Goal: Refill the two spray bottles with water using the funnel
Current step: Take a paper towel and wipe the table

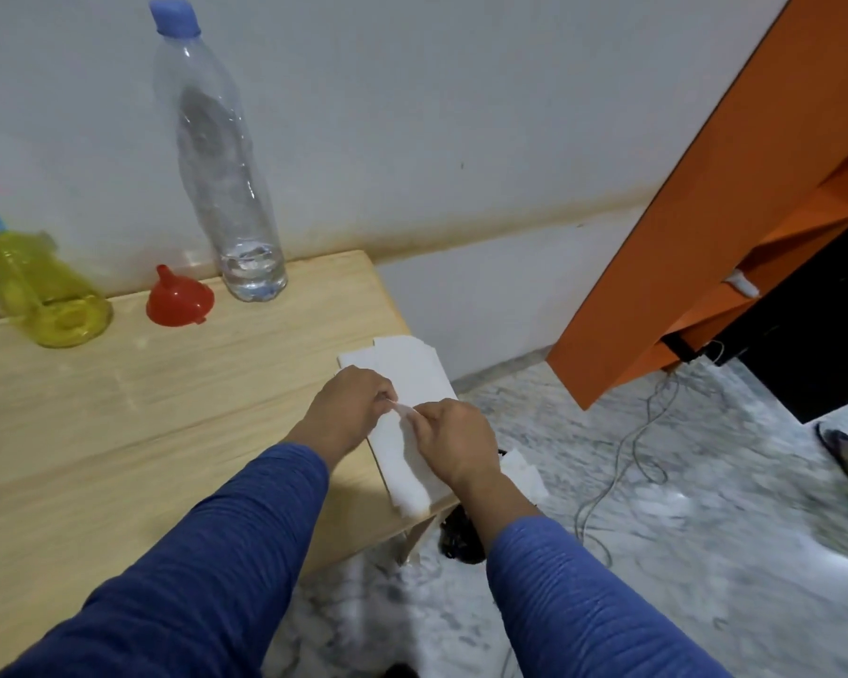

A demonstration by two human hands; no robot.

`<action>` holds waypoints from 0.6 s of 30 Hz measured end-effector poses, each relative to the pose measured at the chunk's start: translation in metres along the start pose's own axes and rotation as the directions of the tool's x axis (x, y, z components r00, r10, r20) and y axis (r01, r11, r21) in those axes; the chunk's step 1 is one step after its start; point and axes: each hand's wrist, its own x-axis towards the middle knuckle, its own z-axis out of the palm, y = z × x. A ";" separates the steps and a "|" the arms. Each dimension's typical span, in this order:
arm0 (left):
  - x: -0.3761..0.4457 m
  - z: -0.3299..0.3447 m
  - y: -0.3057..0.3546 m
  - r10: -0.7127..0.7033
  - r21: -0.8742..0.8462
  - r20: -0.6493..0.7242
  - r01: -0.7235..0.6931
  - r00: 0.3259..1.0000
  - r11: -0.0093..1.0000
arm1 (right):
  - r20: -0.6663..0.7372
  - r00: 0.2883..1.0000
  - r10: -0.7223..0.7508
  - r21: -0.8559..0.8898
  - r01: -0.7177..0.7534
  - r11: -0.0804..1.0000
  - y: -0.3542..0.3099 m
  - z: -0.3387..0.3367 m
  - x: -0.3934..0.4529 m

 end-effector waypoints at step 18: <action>-0.015 -0.147 -0.072 -0.055 0.178 -0.633 0.215 0.772 0.960 | -0.106 0.883 -0.457 0.018 0.461 0.887 -0.112 -0.041 0.112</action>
